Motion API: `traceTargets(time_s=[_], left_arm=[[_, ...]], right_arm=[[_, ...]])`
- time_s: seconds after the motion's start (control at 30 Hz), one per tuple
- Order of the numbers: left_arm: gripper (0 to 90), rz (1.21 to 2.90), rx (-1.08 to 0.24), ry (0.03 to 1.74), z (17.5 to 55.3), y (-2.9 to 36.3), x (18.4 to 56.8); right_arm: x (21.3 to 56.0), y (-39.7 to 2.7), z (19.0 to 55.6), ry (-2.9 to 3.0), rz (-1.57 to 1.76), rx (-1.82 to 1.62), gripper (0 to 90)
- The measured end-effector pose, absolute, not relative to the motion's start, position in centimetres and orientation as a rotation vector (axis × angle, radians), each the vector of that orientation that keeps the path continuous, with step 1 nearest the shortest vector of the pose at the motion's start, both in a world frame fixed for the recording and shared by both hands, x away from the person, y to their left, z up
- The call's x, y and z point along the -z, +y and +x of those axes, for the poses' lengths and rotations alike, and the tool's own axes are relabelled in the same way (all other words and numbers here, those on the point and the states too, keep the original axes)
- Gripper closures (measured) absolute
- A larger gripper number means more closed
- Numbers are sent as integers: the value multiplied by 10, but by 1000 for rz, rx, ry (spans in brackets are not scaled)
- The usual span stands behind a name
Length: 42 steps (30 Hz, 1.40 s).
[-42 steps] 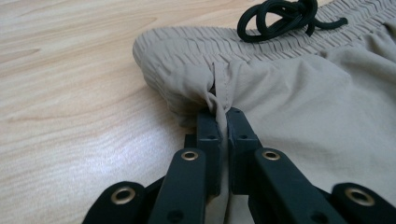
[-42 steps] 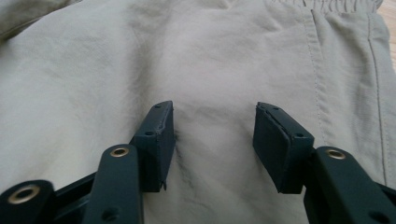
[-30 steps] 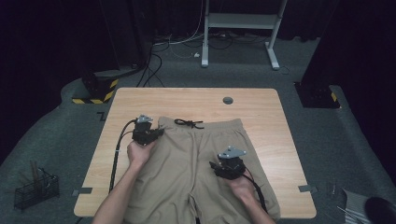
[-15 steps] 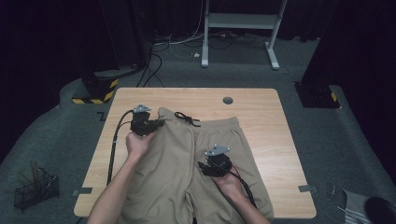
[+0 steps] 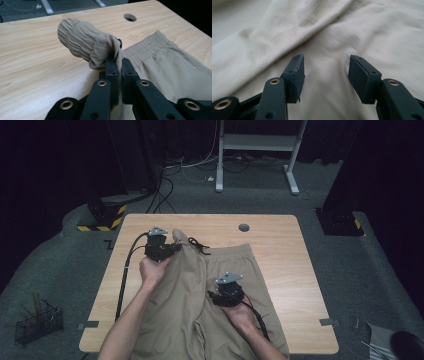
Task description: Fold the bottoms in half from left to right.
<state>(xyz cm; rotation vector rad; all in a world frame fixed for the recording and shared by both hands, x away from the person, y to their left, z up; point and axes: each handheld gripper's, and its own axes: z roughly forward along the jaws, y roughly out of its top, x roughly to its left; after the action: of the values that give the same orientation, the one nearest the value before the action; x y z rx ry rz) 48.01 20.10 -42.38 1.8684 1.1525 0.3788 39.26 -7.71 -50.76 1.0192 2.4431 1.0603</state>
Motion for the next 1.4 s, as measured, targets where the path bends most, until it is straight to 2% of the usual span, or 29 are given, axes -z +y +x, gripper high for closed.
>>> traceTargets(time_s=[0.1,0.27,0.37,0.63,0.73,0.9,1.2,1.4], left_arm=[[868,1880,-373,1138,478,195,423],[868,1879,-357,1119,478,189,418],[868,1874,-341,1112,480,183,418],[868,1879,-324,1059,479,164,415],[868,1881,-313,1043,478,157,412],[868,1899,-302,1012,479,140,413],[867,1890,-244,980,478,114,420],[867,1912,-230,946,479,94,421]], right_arm=[[500,-106,388,2422,1037,-1016,439],[507,-144,392,2455,1017,-974,400],[519,-149,393,2461,994,-977,370],[523,-150,390,2416,991,-1027,380],[514,-155,384,2353,1013,-1031,417],[496,-180,381,2277,1086,-1031,412],[522,-201,387,2287,1173,-976,391],[522,-201,388,2299,1158,-982,394]])
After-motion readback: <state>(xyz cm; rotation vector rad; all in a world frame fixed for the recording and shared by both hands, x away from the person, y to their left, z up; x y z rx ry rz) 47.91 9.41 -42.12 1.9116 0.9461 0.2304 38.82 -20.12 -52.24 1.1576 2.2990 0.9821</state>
